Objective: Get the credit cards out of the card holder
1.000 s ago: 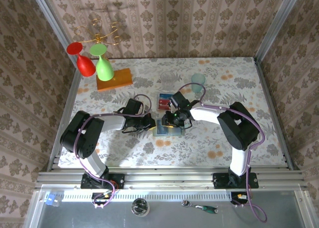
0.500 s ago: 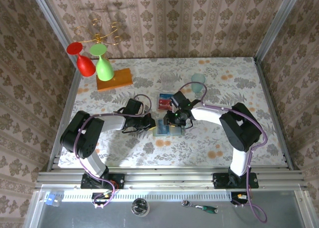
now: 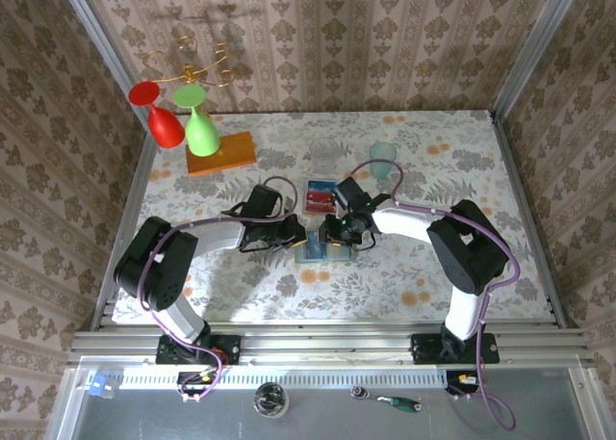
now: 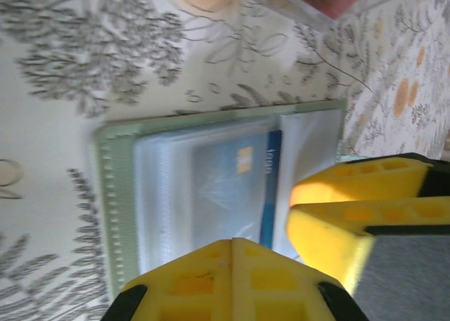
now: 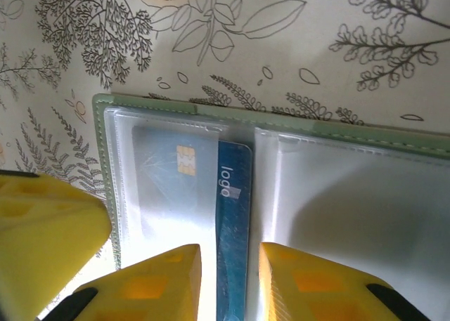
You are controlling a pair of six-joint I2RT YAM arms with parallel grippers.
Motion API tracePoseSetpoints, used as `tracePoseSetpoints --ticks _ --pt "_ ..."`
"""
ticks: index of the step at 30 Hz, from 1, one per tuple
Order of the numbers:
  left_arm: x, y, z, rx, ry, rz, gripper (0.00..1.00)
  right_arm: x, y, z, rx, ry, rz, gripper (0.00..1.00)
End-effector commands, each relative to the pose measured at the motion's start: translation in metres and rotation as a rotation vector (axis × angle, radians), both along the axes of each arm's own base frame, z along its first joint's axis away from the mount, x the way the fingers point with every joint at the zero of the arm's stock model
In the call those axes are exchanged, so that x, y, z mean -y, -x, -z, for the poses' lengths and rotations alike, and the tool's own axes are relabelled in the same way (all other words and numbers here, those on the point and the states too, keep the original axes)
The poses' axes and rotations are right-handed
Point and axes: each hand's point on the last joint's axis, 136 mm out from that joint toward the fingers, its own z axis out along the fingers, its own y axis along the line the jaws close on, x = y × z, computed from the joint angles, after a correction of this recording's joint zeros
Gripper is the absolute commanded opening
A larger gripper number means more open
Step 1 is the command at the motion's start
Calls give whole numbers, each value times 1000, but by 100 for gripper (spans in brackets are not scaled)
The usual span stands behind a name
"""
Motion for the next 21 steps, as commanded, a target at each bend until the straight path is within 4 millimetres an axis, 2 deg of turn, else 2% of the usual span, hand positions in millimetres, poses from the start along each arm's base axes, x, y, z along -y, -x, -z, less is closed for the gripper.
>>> tracePoseSetpoints --ticks 1,15,21 --pt "-1 2 3 -4 -38 15 0 2 -2 -11 28 -21 9 30" --pt "-12 8 27 -37 -120 19 0 4 -2 -7 20 -28 15 30" --pt "-15 7 30 -46 -125 17 0 -1 -1 -4 -7 -70 12 31"
